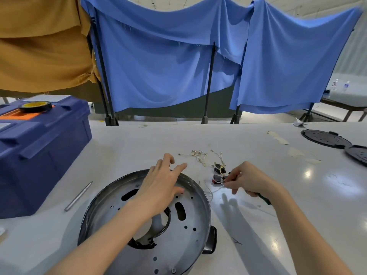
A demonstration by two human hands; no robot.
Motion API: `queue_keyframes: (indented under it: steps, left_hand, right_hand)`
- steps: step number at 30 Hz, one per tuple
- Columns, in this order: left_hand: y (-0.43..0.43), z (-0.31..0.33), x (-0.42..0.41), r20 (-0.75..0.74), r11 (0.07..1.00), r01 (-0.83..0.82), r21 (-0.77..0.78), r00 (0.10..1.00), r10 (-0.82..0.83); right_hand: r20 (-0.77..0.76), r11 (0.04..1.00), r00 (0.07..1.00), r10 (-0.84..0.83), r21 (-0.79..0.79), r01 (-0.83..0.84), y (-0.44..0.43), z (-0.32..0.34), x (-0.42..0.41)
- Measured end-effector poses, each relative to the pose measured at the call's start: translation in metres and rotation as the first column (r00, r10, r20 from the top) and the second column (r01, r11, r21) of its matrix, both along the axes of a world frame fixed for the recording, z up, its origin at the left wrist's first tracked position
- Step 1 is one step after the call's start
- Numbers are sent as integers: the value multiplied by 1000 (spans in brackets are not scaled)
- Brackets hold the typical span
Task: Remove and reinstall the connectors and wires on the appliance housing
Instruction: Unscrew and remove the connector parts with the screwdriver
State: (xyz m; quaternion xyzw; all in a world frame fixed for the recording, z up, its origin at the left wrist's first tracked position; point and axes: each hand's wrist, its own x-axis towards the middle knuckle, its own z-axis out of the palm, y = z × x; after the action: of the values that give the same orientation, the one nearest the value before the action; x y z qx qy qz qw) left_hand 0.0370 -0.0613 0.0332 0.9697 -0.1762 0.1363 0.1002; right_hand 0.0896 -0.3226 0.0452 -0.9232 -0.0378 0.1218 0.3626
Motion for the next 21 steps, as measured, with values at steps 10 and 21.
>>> queue_keyframes:
  steps: [10, 21]
  left_hand:
    - [1, 6, 21, -30, 995, -82, 51, 996, 84]
    - [13, 5, 29, -70, 990, -127, -64, 990, 122]
  right_hand:
    - [-83, 981, 992, 93, -165, -106, 64, -8, 3]
    - [203, 863, 974, 98, -505, 18, 69, 8, 23]
